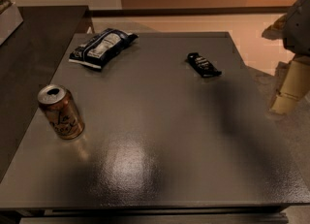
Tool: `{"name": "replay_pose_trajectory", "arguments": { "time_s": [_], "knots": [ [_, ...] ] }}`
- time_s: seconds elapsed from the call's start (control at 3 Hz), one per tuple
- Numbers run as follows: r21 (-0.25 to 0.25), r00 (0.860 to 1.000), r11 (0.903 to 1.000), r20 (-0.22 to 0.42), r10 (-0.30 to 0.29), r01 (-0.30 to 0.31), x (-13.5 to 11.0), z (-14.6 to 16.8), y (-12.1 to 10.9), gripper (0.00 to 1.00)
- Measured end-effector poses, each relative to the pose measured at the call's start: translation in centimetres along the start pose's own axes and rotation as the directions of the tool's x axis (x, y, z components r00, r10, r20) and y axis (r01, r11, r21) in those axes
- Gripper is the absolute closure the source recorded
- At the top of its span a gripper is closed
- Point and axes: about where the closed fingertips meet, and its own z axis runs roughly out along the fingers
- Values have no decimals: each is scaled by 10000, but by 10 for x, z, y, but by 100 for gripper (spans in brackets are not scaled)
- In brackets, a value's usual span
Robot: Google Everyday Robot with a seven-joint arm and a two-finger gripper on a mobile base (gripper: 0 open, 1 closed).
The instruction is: Move rxbar chocolate near orange can
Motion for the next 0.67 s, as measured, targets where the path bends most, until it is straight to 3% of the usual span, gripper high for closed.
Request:
{"name": "replay_pose_trajectory", "arguments": {
  "time_s": [0.67],
  "knots": [
    [36, 9997, 9998, 142, 173, -174, -1, 8, -10, 0]
  ]
}}
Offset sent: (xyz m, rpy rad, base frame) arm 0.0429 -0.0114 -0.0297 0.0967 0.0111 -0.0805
